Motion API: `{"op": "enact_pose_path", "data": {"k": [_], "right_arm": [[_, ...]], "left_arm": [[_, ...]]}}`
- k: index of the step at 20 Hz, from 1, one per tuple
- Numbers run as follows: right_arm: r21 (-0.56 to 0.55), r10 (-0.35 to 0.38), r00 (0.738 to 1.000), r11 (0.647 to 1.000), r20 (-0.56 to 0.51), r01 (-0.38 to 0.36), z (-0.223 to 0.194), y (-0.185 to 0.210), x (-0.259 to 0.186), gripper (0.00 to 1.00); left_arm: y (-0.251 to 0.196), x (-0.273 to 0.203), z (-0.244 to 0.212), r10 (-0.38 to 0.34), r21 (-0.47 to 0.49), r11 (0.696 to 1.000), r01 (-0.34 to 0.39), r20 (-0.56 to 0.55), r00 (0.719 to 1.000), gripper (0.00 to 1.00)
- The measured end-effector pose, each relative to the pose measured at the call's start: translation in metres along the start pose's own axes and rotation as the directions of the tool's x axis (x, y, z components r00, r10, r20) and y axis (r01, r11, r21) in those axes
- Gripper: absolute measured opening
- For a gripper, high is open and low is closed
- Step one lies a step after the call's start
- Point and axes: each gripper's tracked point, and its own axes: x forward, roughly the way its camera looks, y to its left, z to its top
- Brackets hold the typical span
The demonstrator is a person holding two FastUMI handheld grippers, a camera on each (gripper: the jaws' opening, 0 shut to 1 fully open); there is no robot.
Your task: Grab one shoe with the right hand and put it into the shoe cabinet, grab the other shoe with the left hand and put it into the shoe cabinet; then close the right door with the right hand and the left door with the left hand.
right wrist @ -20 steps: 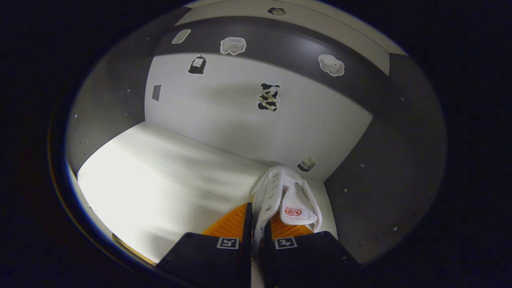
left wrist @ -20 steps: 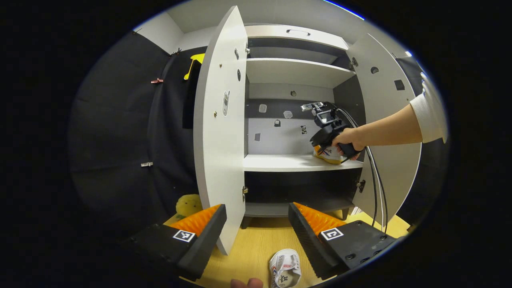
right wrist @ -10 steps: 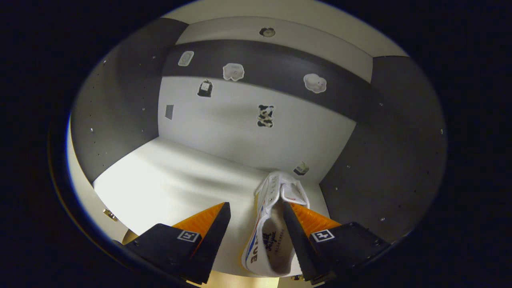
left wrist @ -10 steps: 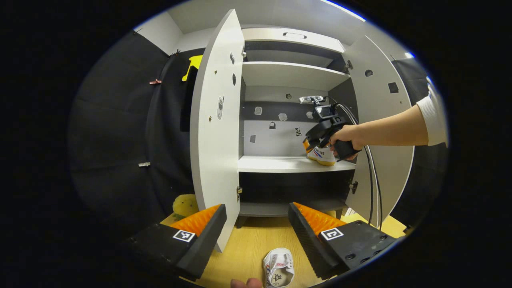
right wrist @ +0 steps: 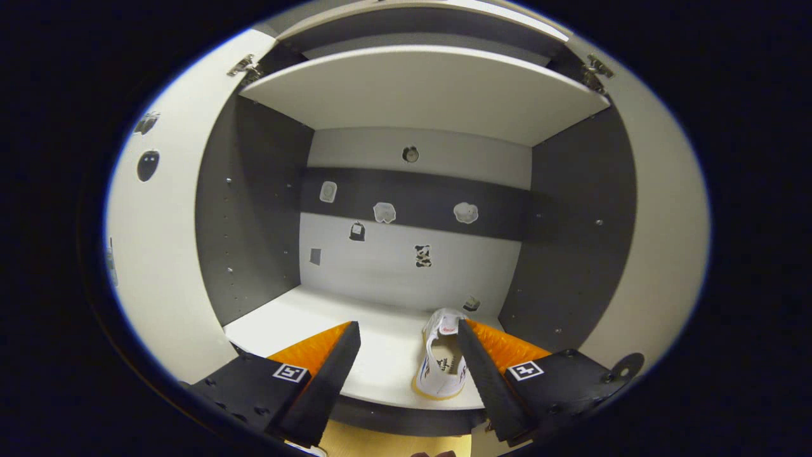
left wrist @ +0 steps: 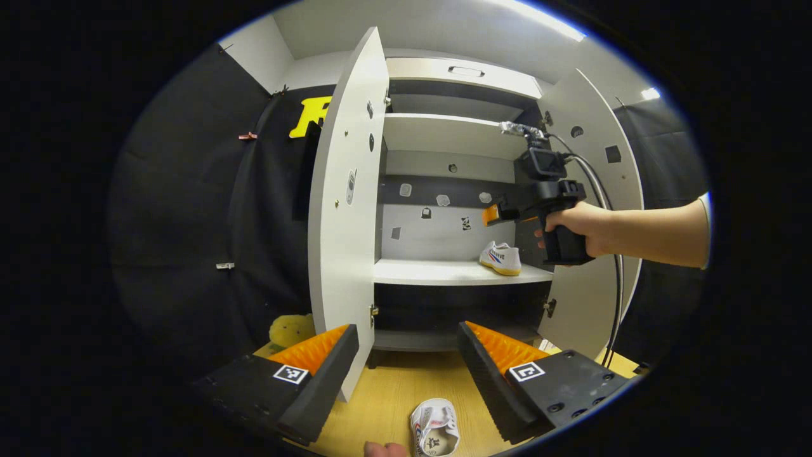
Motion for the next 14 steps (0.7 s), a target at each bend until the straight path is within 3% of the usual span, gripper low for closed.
{"op": "enact_pose_path", "data": {"k": [4, 14], "right_arm": [[-0.014, 0.031, 0.995, 0.999, 0.094, -0.030, 0.010, 0.010, -0.079, 0.98], [0.013, 0.054, 0.993, 0.998, 0.102, -0.056, -0.025, 0.000, -0.207, 0.98]], "left_arm": [[0.008, -0.011, -0.045, -0.003, 0.016, 1.000, 0.004, -0.090, 0.996, 0.99], [-0.015, -0.024, -0.204, -0.072, 0.113, 0.987, 0.110, -0.300, 0.951, 0.97]]}}
